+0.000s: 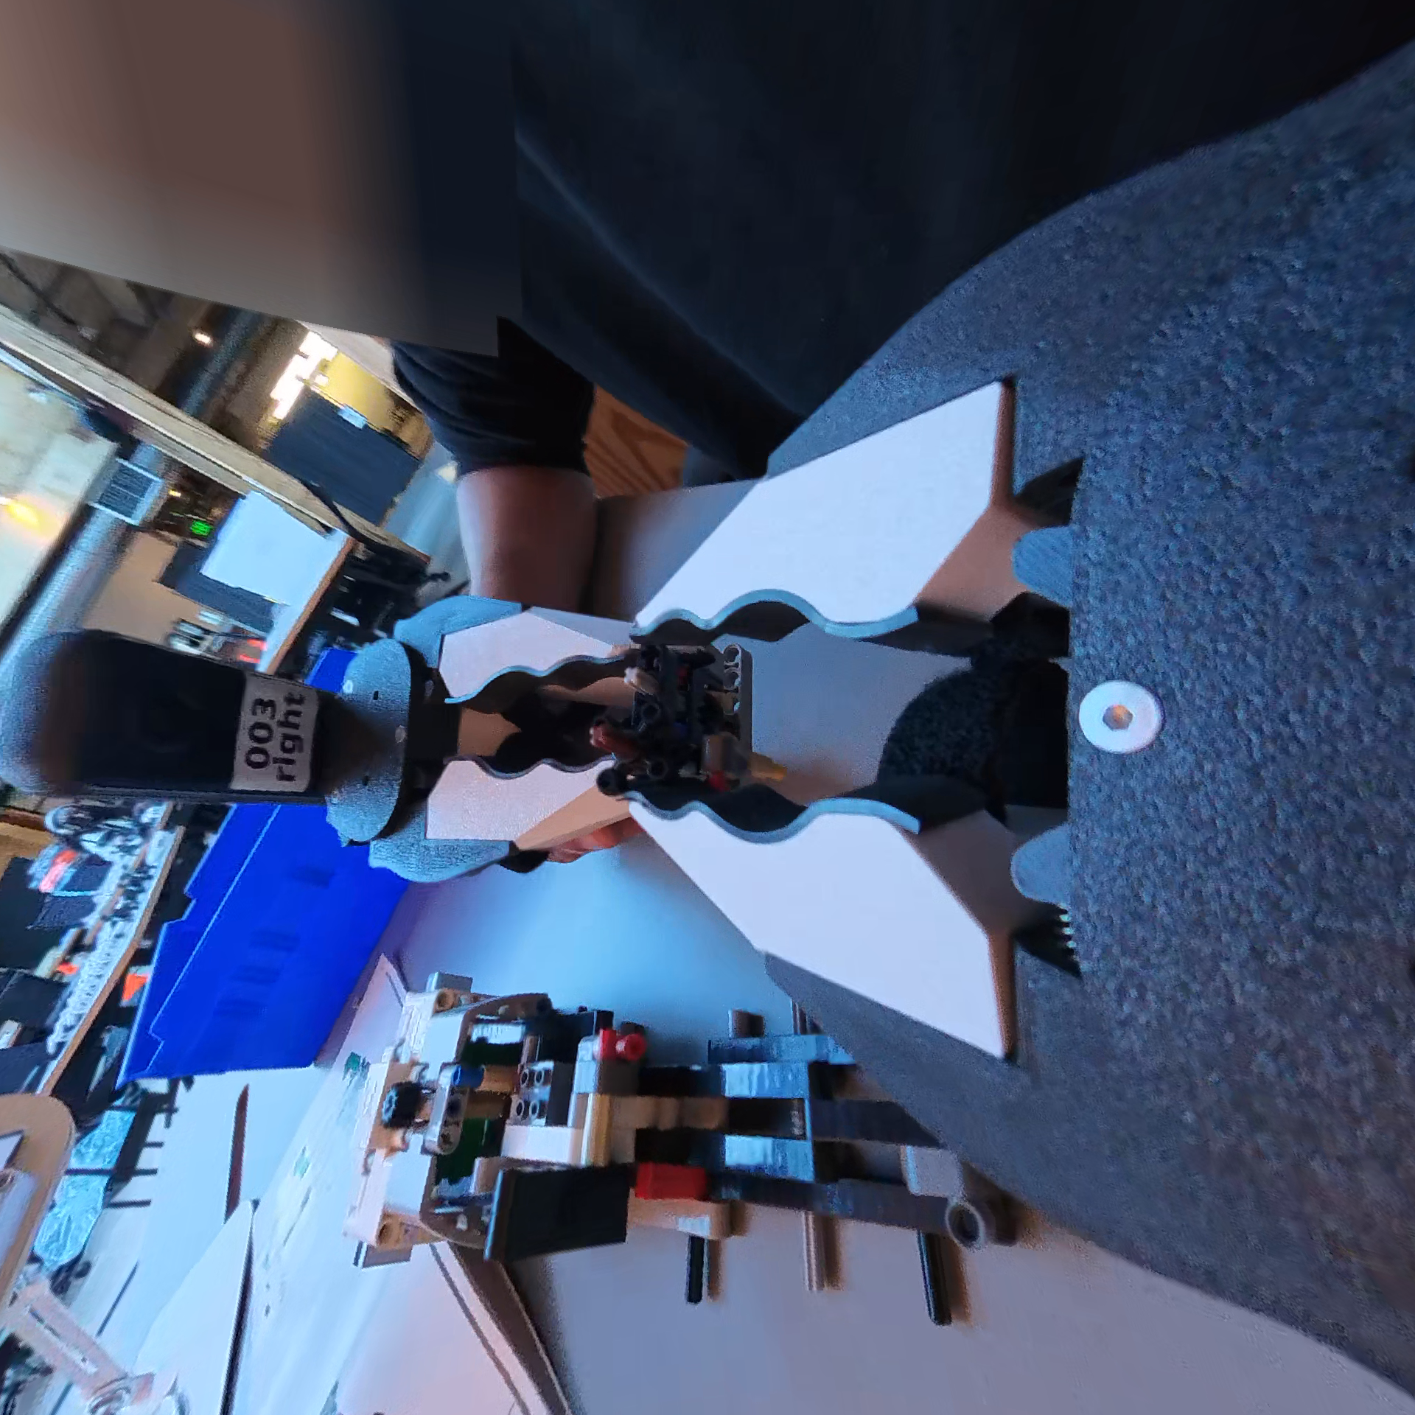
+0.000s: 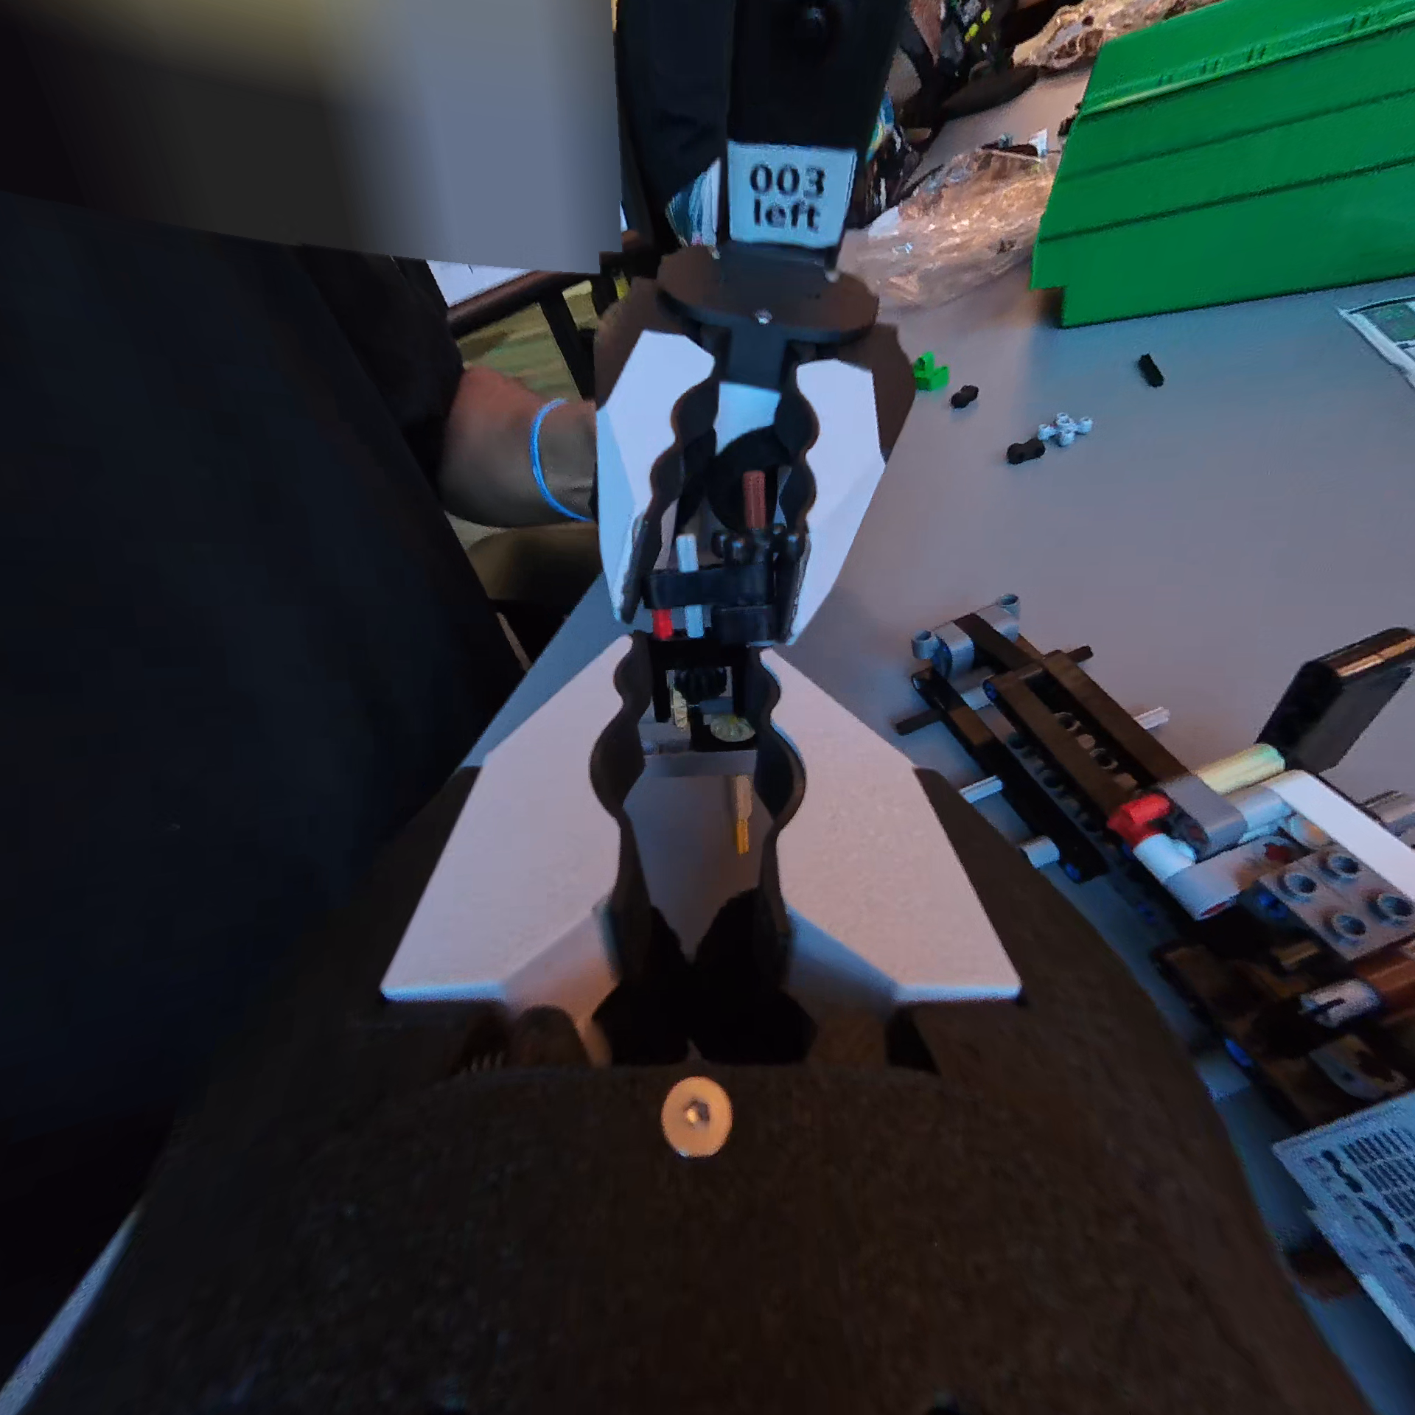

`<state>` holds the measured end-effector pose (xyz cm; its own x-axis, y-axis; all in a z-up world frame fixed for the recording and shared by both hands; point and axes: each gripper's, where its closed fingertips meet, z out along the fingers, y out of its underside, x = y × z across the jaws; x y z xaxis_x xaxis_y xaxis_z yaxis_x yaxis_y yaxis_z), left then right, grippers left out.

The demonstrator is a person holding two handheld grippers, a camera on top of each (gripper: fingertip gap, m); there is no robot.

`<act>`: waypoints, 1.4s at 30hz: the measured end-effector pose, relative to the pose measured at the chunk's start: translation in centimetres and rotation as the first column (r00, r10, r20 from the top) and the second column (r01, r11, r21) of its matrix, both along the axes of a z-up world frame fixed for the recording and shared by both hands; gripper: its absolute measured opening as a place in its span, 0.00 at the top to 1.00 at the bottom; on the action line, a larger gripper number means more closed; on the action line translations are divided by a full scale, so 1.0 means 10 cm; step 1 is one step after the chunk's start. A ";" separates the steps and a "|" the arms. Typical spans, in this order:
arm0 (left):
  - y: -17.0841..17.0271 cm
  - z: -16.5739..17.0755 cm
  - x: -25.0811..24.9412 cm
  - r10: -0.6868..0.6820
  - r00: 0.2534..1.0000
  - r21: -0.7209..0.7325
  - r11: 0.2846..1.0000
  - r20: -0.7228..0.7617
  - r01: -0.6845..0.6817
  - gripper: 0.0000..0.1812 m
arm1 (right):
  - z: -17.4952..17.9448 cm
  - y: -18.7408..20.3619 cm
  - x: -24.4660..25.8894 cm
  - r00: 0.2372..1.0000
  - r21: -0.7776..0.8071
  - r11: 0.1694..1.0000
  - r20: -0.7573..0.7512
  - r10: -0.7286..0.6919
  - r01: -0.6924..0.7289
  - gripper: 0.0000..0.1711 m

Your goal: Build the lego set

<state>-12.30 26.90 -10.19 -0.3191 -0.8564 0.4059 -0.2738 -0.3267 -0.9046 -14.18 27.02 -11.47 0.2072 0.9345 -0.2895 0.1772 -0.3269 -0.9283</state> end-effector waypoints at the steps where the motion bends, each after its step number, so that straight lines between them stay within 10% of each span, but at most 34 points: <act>1: 0.01 0.02 0.01 0.010 1.000 -0.021 1.000 0.007 -0.010 0.82 | 0.00 0.00 0.01 1.000 -0.017 1.000 -0.005 0.002 -0.002 0.87; 13: -0.02 -0.23 -0.02 0.096 0.985 0.355 0.934 -0.146 -0.039 0.82 | -0.27 0.00 0.00 0.979 0.127 0.992 0.201 -0.012 -0.014 0.85; 20: -0.09 -0.23 -0.03 0.045 0.989 0.311 0.951 -0.139 0.000 0.82 | -0.21 0.00 0.08 0.984 0.050 0.999 0.177 -0.029 0.020 0.70; 31: 0.04 0.00 -0.11 0.158 0.987 0.397 0.904 0.030 -0.157 0.82 | 0.04 -0.12 0.16 0.937 -0.151 0.928 0.135 -0.322 0.340 0.75; 34: 0.27 -0.06 -0.26 0.292 0.955 0.521 0.808 0.052 -0.275 0.82 | -0.02 -0.16 0.21 0.896 -0.188 0.876 0.123 -0.427 0.443 0.76; 42: 0.37 0.01 -0.54 0.366 0.921 0.412 0.825 0.130 -0.386 0.82 | -0.10 -0.40 0.41 0.676 0.147 0.708 0.216 -0.705 0.691 0.80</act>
<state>-17.74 30.57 -10.13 0.0542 -0.9981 -0.0283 -0.1654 0.0190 -0.9860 -10.04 22.99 -12.44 0.8598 0.5011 -0.0977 0.1317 -0.4026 -0.9059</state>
